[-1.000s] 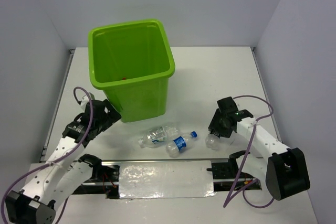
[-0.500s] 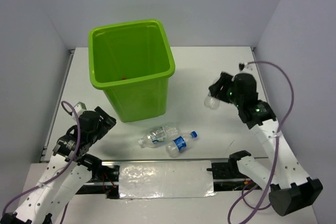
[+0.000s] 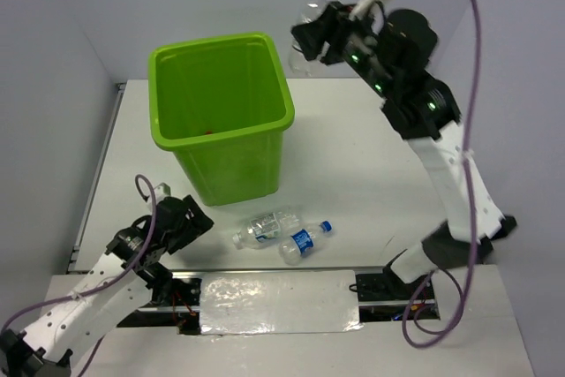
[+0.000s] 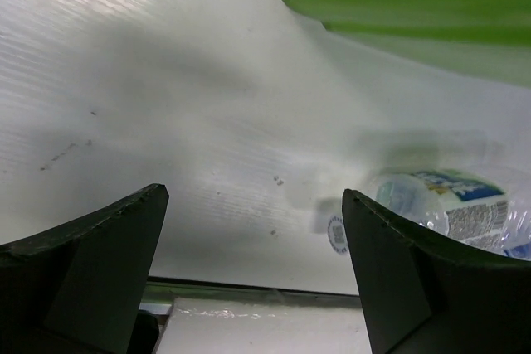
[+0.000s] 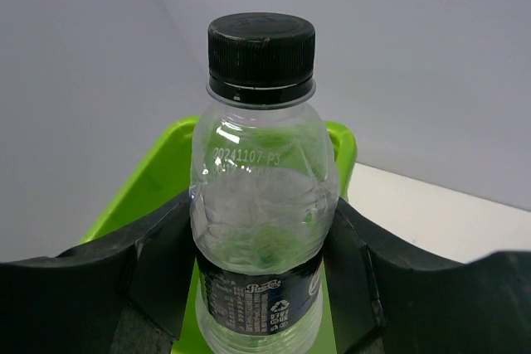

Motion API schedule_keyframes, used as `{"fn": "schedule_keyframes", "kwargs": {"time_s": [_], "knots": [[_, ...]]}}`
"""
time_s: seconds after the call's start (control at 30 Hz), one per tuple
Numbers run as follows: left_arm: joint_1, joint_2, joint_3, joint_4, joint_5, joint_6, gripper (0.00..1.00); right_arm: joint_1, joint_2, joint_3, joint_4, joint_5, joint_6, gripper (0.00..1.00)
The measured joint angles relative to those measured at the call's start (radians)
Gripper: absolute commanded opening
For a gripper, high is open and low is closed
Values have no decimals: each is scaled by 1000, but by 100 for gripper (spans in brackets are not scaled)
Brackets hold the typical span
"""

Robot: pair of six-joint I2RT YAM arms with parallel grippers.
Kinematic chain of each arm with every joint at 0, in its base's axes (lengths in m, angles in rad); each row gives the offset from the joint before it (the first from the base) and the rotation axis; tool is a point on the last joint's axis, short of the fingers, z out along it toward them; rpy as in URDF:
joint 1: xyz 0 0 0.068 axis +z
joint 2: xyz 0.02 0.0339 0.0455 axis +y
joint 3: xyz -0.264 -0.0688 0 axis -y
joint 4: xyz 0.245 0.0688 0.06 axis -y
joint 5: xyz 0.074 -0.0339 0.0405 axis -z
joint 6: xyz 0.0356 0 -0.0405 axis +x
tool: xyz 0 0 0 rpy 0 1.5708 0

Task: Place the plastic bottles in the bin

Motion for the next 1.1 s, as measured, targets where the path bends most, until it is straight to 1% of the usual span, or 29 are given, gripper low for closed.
{"fn": "schedule_keyframes", "kwargs": {"time_s": [0.03, 0.1, 0.27, 0.33, 0.4, 0.47, 0.5, 0.67, 0.73, 0.83, 0.9, 0.97, 1.0, 1.1], "knots": [[-31, 14, 0, 5, -6, -11, 99, 12, 68, 74, -16, 4, -20, 34], [-103, 35, 0, 17, -28, -40, 99, 34, 171, 151, -36, -3, -45, 37], [-286, 87, 0, 32, -93, -137, 99, 92, 324, 176, -73, -58, -100, 47], [-364, 117, 1, 29, -119, -175, 99, 120, 365, 177, -79, -73, -129, 55], [-435, 150, 8, 22, -149, -220, 99, 147, 396, 185, -88, -82, -154, 67], [-519, 189, 21, 14, -188, -266, 99, 167, 421, 200, -100, -94, -174, 84], [-559, 208, 28, 14, -203, -287, 99, 174, 428, 204, -104, -100, -181, 100], [-736, 333, 90, -14, -293, -369, 99, 177, 424, 194, -116, -121, -214, 100], [-787, 377, 127, -45, -326, -391, 99, 177, 413, 180, -120, -121, -222, 100], [-854, 397, 194, -90, -391, -406, 99, 176, 387, 159, -141, -122, -232, 100], [-885, 388, 217, -74, -418, -355, 99, 174, 358, 139, -158, -124, -237, 100], [-901, 370, 216, -7, -421, -254, 99, 169, 306, 87, -167, -126, -237, 100], [-904, 362, 213, 38, -412, -189, 99, 167, 268, 48, -172, -126, -236, 100], [-906, 363, 208, 166, -370, 9, 99, 147, 109, -136, -154, -129, -220, 100]]}}
